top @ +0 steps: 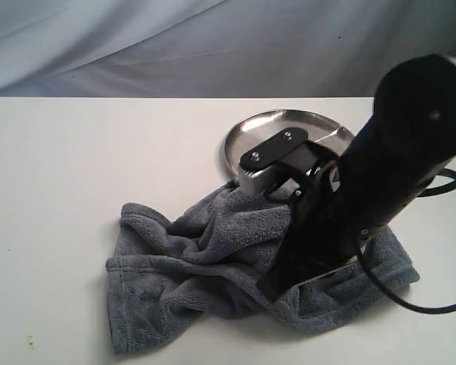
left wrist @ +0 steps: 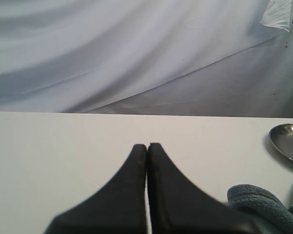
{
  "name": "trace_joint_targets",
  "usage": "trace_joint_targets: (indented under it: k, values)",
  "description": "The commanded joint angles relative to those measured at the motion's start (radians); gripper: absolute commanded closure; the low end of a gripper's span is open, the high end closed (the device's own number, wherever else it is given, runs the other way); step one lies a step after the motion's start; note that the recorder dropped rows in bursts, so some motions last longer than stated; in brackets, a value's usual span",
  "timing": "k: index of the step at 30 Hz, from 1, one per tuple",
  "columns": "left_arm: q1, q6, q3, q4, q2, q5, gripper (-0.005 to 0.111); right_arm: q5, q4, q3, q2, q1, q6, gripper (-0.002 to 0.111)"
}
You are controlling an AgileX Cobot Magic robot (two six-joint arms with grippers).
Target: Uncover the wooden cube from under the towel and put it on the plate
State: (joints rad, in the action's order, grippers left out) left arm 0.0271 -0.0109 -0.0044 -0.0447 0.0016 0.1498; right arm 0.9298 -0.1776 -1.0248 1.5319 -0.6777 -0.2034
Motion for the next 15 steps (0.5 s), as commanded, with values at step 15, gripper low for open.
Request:
trace_joint_targets:
  k: [15]
  values:
    - [0.001,0.001,0.004,0.001,-0.002,-0.004,0.105,-0.085,0.214,-0.165,0.158,0.327,0.242,0.108]
